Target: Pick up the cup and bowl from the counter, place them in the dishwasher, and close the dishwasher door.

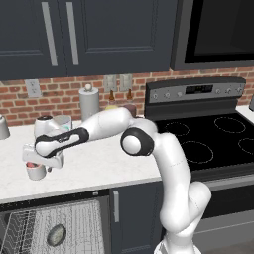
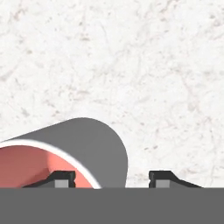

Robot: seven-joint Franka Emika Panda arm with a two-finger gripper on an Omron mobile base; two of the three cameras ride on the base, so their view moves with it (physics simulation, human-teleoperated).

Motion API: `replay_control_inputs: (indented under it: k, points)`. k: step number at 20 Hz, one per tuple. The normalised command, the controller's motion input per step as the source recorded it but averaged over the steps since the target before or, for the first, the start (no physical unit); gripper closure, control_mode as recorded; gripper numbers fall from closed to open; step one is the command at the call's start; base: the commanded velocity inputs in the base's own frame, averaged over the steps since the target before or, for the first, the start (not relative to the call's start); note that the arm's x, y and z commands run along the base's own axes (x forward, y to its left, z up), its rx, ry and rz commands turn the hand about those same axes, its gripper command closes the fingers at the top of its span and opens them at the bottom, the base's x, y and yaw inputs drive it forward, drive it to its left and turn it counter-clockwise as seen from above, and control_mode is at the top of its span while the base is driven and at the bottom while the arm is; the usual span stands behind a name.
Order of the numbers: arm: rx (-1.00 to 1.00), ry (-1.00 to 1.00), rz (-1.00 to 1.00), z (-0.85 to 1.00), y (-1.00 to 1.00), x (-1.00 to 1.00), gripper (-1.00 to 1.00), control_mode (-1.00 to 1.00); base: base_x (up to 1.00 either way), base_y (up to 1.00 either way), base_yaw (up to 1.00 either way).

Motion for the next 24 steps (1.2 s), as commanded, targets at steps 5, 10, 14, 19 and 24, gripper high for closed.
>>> replay_control_inputs:
  k: [5, 10, 14, 19, 24]
  points:
    - [0.00, 0.00, 0.00, 0.00, 0.00, 0.00, 1.00, -1.00, 0.00, 0.00, 0.00]
    - [0.00, 0.00, 0.00, 0.00, 0.00, -0.18, 1.00, -1.00, 0.00, 0.00, 0.00]
    - [0.00, -0.07, 0.00, 0.00, 0.00, -0.75, 1.00, -1.00, 0.00, 0.00, 0.00]
    - [0.01, -0.13, 0.00, 0.00, 0.00, -0.94, 1.00, -1.00, 0.00, 0.00, 0.00]
    - [0.03, -0.22, 0.01, 0.00, -0.04, -1.00, 1.00, -1.00, 0.00, 0.00, 0.00]
